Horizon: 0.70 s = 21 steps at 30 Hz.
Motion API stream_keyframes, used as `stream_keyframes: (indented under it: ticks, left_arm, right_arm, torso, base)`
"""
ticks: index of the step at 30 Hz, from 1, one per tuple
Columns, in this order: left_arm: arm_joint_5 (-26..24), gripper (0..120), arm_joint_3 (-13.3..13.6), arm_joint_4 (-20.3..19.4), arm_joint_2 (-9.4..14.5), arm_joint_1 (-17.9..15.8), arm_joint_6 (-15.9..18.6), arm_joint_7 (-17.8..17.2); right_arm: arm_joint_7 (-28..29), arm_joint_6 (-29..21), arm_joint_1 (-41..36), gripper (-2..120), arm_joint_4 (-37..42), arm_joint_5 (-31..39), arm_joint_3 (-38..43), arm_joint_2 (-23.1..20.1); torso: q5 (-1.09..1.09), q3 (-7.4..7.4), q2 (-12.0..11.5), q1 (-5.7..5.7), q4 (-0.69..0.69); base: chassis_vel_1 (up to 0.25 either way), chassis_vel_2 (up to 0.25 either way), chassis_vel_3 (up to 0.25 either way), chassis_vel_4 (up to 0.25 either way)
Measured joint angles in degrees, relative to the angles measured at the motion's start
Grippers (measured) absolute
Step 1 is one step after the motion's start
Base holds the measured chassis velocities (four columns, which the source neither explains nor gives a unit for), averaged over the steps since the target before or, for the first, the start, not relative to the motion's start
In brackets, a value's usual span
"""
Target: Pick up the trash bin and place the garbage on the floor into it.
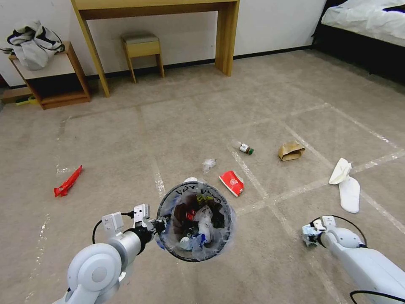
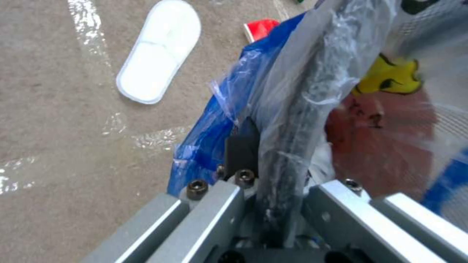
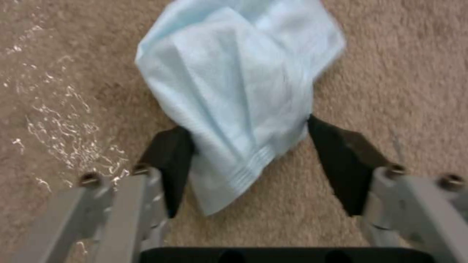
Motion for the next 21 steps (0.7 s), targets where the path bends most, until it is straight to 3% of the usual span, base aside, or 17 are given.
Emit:
stream_keyframes:
  ticks: [2, 4, 5, 13, 21]
  left_arm:
    - [0.0, 0, 0.0, 0.0, 0.0, 0.0, 0.0, 0.0]
    - [0.1, 0, 0.0, 0.1, 0.0, -0.3, 0.0, 0.0]
    - [0.1, 0, 0.0, 0.1, 0.0, -0.3, 0.0, 0.0]
    - [0.1, 0, 0.0, 0.5, 0.1, 0.0, 0.0, 0.1]
    - [0.2, 0, 0.1, 0.6, 0.2, 0.0, 0.0, 0.2]
  right_arm:
    - [0.1, -0.1, -0.1, 50, 0.1, 0.2, 0.0, -0.1]
    - [0.2, -0.3, -0.2, 37, 0.4, 0.5, 0.1, -0.4]
    - [0.2, -0.3, -0.2, 37, 0.4, 0.5, 0.1, -0.4]
    - [0.2, 0.5, 0.0, 4, -0.4, 0.4, 0.4, 0.1]
    - [0.7, 1.3, -1.2, 0, 1.2, 0.4, 2.0, 0.1]
  torso:
    - [-0.03, 0.0, 0.0, 0.0, 0.05]
    - [-0.04, 0.0, 0.0, 0.0, 0.1]
    - [-0.04, 0.0, 0.0, 0.0, 0.1]
    - [-0.04, 0.0, 0.0, 0.0, 0.11]
    - [-0.04, -0.01, 0.0, -0.01, 0.11]
  base:
    - [0.0, 0.0, 0.0, 0.0]
    - [0.0, 0.0, 0.0, 0.0]
    - [0.0, 0.0, 0.0, 0.0]
    - [0.0, 0.0, 0.0, 0.0]
    - [0.0, 0.0, 0.0, 0.0]
